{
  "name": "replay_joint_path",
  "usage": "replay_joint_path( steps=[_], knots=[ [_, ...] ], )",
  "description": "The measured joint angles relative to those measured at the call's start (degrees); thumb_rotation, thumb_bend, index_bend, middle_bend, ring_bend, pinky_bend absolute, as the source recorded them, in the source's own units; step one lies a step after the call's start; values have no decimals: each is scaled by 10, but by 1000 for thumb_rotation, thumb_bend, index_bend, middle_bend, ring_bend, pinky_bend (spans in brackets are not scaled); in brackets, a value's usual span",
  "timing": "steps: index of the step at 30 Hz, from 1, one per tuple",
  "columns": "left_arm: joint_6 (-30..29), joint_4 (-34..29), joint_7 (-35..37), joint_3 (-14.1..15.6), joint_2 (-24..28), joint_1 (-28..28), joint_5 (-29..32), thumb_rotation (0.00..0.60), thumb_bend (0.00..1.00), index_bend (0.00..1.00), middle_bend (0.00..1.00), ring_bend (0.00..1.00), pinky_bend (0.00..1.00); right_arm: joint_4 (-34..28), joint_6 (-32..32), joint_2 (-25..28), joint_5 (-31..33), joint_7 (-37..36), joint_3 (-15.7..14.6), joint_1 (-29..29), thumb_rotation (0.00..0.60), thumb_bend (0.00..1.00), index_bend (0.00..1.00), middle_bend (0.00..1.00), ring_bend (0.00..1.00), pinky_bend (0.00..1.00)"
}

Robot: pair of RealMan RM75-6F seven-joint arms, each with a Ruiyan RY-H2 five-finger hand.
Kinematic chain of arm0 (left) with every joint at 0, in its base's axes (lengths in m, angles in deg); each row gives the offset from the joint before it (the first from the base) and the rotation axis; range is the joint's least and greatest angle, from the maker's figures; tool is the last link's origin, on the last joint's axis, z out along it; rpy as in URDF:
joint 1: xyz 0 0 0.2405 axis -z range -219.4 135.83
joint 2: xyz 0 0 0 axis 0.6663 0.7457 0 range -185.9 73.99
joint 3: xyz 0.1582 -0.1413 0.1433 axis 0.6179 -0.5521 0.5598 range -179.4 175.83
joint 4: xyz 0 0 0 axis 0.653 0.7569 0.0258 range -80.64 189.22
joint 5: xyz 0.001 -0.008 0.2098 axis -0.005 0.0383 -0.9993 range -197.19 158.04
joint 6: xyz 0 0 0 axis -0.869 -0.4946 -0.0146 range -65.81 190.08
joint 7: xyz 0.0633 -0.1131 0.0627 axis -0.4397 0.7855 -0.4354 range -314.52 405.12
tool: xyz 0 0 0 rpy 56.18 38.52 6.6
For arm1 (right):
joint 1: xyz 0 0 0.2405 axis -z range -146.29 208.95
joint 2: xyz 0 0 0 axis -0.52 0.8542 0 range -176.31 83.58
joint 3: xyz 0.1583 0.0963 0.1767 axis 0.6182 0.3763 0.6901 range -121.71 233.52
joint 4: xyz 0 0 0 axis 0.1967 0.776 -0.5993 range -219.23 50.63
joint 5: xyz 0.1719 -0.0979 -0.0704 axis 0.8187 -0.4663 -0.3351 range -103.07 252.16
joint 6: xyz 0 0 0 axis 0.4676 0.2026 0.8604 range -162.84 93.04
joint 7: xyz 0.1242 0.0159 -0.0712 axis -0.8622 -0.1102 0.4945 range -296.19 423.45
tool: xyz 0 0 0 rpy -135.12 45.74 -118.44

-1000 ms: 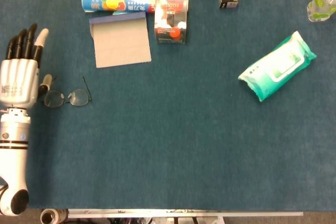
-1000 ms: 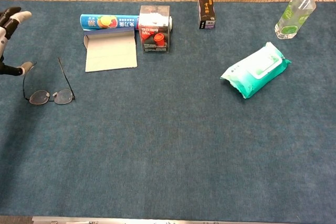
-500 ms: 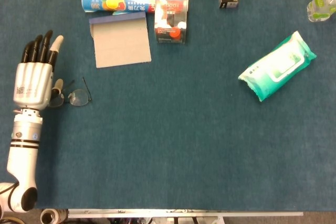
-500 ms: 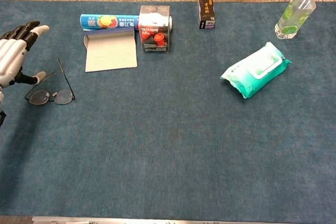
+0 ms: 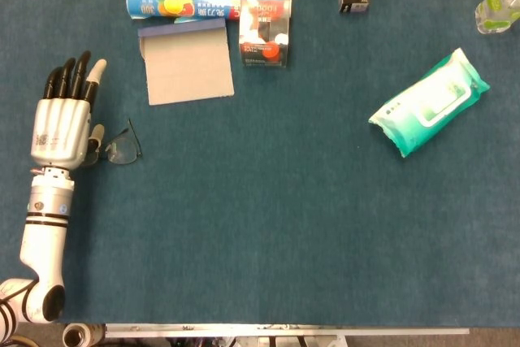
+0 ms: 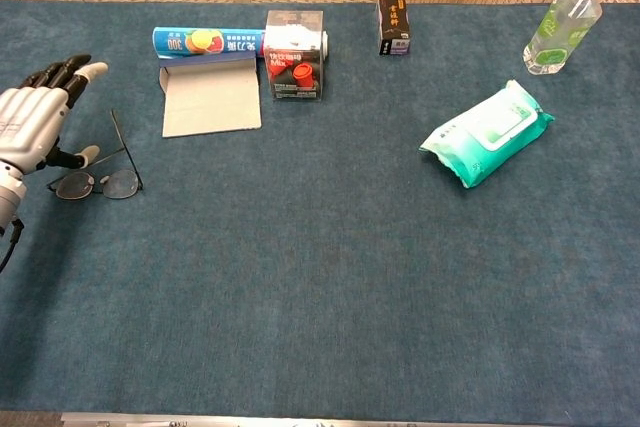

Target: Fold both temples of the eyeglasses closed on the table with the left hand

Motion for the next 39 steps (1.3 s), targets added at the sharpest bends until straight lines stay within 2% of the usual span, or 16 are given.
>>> replay_joint_path(
  steps=[30, 34, 39],
  knots=[
    [22, 53, -4, 20, -32, 5, -14, 600, 263, 0, 0, 0, 93, -16, -5, 10, 1, 4, 9, 1, 600, 279, 683, 543, 318, 254],
    [12, 50, -2, 20, -30, 3, -19, 600, 263, 0, 0, 0, 92, -19, -3, 11, 2, 6, 10, -1, 600, 279, 683, 544, 318, 253],
    [-15, 17, -7, 20, -10, -4, -29, 600, 263, 0, 0, 0, 93, -21, -3, 12, 2, 8, 11, -1, 600, 279, 683, 543, 318, 254]
  ],
)
